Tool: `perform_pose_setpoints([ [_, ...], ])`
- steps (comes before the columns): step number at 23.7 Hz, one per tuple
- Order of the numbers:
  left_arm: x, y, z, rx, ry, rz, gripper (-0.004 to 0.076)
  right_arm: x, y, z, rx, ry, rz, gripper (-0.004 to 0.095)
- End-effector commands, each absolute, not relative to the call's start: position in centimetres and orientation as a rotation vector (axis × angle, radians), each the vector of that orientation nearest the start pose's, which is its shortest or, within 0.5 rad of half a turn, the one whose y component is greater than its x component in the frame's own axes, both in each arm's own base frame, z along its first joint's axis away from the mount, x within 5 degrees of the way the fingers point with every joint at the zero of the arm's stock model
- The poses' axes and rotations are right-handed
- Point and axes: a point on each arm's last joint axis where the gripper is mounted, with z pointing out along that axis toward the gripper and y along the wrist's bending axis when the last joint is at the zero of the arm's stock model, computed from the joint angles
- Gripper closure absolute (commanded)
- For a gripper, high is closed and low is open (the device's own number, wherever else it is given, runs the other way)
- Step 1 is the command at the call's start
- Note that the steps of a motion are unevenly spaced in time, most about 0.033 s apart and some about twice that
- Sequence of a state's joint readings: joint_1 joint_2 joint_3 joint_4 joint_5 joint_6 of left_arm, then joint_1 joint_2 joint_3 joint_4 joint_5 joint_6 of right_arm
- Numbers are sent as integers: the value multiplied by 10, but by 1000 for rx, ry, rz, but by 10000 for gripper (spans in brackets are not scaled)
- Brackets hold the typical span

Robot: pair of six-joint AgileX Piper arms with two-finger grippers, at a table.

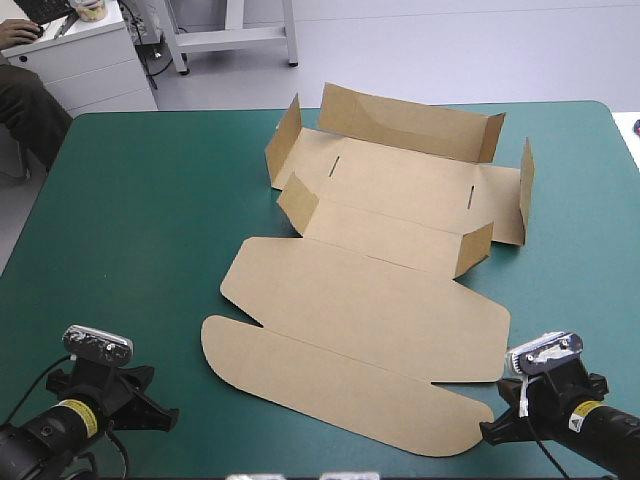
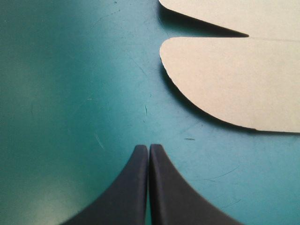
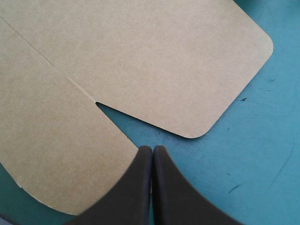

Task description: Fold the box

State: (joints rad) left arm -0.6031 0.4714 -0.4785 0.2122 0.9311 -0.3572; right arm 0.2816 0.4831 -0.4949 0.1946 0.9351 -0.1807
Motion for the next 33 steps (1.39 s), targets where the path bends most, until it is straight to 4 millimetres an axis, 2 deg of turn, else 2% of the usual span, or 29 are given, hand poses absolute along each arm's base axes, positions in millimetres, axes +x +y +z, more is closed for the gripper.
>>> perform_pose_setpoints([
  [1,73,-32,277,366,2289,-221,734,73,36,279,-468,2285,304,928],
  [22,73,-32,276,366,2290,-223,734,72,36,279,-471,2294,304,928],
  [24,73,-32,276,366,2290,-223,734,72,36,279,-471,2292,304,905],
  [26,73,-32,276,366,2290,-223,734,72,37,279,-470,2292,307,818],
  [27,73,-32,276,366,2290,-223,734,72,37,279,-470,2292,309,737],
  [28,73,-32,276,366,2290,-223,734,72,37,279,-470,2292,309,635],
  [29,73,-32,276,363,2291,-224,734,72,37,279,-470,2292,309,492],
  [30,73,-32,277,358,2290,-222,734,72,37,279,-465,2294,311,288],
  [32,74,-32,277,359,2289,-220,734,72,37,279,-433,2302,325,87],
  [33,74,-32,277,359,2289,-220,734,72,37,279,-417,2308,332,27],
])
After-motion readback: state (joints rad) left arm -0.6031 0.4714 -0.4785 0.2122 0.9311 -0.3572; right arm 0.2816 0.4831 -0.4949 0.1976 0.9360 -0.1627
